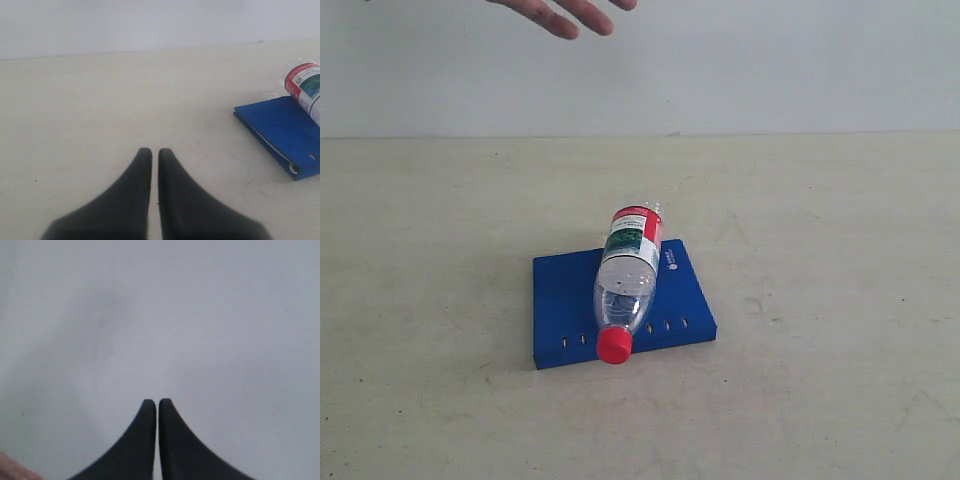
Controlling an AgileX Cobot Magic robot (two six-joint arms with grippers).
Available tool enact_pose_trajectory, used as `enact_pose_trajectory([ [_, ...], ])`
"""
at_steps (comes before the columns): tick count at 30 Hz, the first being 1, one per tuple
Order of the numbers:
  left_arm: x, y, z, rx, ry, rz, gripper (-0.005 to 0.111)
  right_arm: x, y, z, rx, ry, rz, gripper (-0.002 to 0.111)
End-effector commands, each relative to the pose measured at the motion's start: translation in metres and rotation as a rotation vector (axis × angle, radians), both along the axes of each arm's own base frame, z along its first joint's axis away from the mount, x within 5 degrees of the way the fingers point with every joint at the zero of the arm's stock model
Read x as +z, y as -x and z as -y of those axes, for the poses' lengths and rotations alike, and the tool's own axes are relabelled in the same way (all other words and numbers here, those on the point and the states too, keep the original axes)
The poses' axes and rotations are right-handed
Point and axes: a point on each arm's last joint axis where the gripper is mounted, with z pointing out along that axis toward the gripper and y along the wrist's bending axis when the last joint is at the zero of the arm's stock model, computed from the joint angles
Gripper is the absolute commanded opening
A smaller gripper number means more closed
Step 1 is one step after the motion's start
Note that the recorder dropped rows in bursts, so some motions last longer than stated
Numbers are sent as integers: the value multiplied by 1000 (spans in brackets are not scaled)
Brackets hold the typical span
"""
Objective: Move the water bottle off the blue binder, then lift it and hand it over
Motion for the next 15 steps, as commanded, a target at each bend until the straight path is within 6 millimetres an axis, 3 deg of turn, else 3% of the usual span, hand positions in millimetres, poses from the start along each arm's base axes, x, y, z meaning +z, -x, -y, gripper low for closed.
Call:
enact_pose_trajectory([
  [1, 0, 0, 0, -8, -11, 3, 4, 10, 14, 0, 30, -28, 181, 0],
  [4, 0, 0, 0, -8, -11, 3, 4, 10, 13, 1, 211, -175, 141, 0],
  [7, 0, 0, 0, -8, -11, 3, 4, -3, -7, -8, 331, -227, -215, 0],
  [11, 0, 0, 0, -8, -11, 3, 4, -8, -24, -29, 343, 75, -544, 0],
  [15, 0, 0, 0, -8, -11, 3, 4, -10, -38, -63, 687, 431, -825, 0],
])
